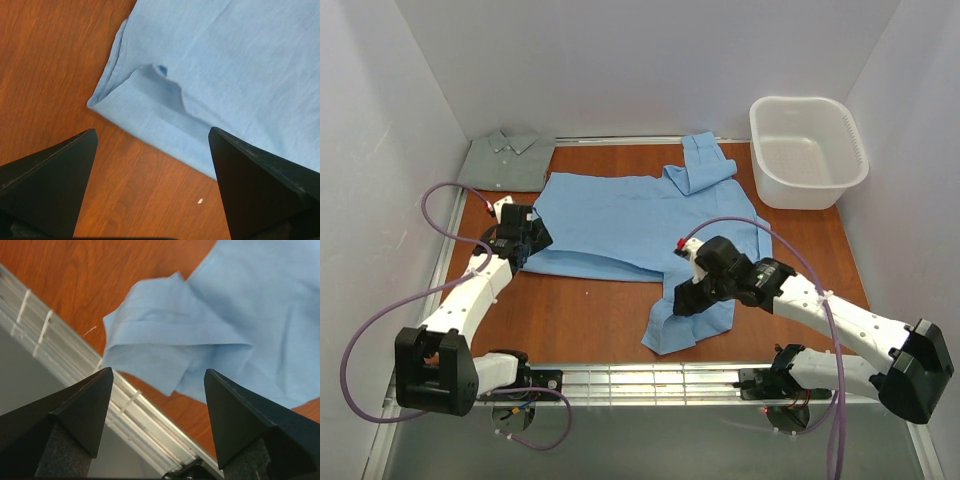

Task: Fold and stack the long sleeve shirts
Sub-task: Fold the shirt

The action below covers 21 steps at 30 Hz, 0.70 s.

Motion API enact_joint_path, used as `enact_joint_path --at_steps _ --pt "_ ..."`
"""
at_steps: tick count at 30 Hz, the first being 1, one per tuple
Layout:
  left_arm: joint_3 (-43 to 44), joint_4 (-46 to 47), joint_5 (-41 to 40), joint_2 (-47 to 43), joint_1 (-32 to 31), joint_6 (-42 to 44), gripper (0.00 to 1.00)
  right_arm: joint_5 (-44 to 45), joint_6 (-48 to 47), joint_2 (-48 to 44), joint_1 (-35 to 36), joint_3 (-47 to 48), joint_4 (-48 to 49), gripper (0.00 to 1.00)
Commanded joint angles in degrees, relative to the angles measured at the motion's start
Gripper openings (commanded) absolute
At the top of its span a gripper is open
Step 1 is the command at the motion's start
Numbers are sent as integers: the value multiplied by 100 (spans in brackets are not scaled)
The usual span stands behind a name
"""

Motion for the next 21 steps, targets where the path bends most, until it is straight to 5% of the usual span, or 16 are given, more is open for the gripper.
enact_joint_path --at_steps 1,7,21 --pt "-465 241 -3 -398 16 186 85 205 698 194 825 128 -138 70" --pt "-965 566 77 -689 16 256 85 574 1665 677 1662 304 -130 70" --pt "-1178 883 32 -733 8 344 85 777 2176 2101 1830 1007 -130 61"
